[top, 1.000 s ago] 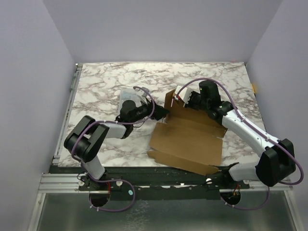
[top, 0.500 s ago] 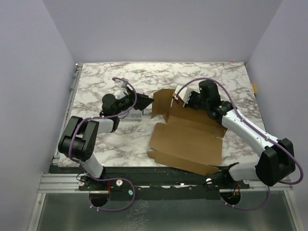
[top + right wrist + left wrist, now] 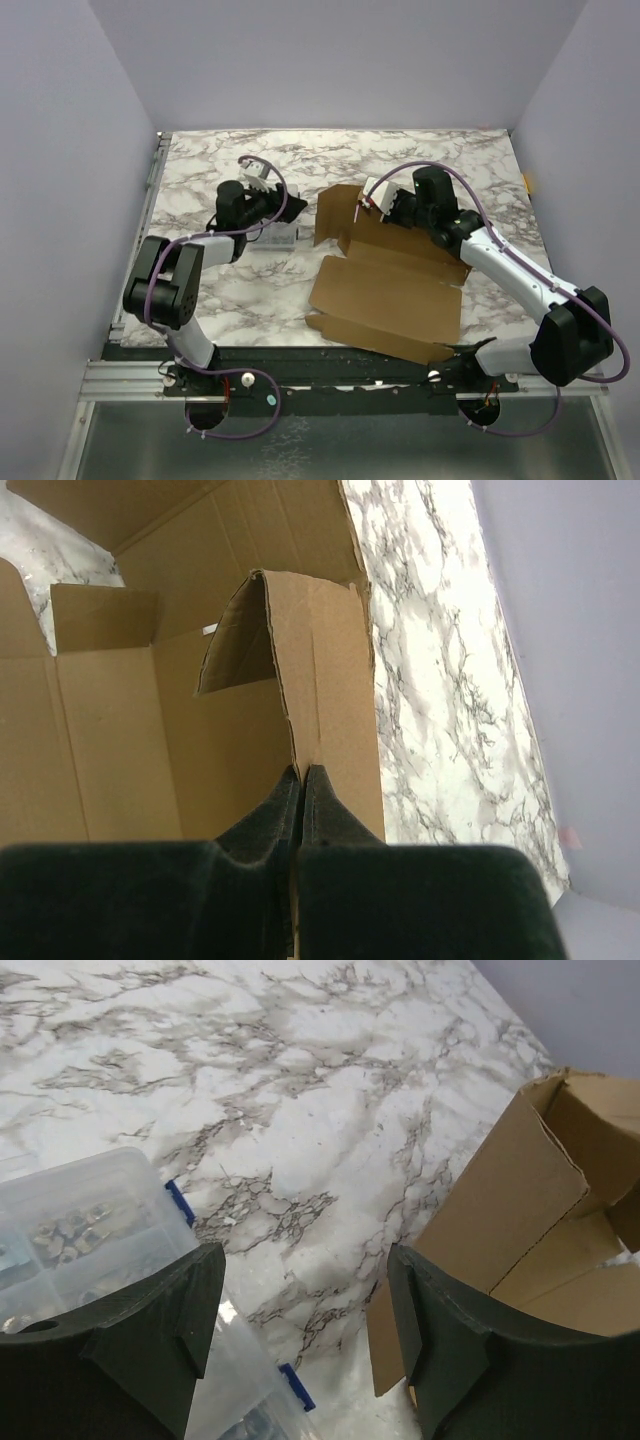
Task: Fold the paper box
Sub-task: Fold the paper box at the center of the board.
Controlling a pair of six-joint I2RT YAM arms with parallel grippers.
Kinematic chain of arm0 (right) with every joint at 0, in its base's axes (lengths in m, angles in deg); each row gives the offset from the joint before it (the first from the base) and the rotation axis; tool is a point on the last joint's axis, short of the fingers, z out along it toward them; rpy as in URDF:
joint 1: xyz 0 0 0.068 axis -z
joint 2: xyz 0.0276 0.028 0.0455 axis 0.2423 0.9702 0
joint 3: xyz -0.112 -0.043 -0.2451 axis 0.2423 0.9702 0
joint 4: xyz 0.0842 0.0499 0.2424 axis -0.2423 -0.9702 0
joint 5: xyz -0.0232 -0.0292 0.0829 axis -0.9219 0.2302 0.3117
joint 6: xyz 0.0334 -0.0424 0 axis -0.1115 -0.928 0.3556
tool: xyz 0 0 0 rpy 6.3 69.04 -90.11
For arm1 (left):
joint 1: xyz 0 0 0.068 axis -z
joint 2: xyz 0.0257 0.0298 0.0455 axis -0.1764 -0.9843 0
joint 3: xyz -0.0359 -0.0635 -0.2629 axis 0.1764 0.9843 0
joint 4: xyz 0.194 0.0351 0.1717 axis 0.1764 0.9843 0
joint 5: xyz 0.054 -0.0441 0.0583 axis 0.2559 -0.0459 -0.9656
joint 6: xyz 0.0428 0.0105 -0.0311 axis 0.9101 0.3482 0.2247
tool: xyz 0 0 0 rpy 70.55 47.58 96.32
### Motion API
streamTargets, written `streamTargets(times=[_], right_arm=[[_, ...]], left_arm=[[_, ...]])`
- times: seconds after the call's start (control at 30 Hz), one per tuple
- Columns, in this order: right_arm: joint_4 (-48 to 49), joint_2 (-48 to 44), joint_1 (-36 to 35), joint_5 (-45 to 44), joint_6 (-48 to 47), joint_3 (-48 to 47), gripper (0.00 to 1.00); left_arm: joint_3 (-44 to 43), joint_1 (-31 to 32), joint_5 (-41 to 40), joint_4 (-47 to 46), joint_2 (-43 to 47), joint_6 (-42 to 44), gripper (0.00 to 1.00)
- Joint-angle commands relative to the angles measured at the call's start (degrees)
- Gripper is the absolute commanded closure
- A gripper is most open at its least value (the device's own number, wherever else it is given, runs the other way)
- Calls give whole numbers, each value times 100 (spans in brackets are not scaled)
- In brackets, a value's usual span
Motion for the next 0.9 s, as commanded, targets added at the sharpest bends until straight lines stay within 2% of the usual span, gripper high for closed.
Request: streamTargets(times=[0.0, 0.27, 0.6, 0.87], right_arm=[[-1090, 244, -126, 411, 399, 278, 99], [-1061, 260, -126, 386, 460, 282, 99], [-956, 742, -132, 488, 1132, -156, 100], [-776, 748, -144, 509, 1470, -93, 99]], left_arm=[[-430, 476, -109, 248, -431, 637, 28], [-734, 1089, 238, 240, -853, 955, 28], [-512, 1139, 627, -109, -851, 970, 26], [-429, 1188, 715, -227, -801, 957, 23]])
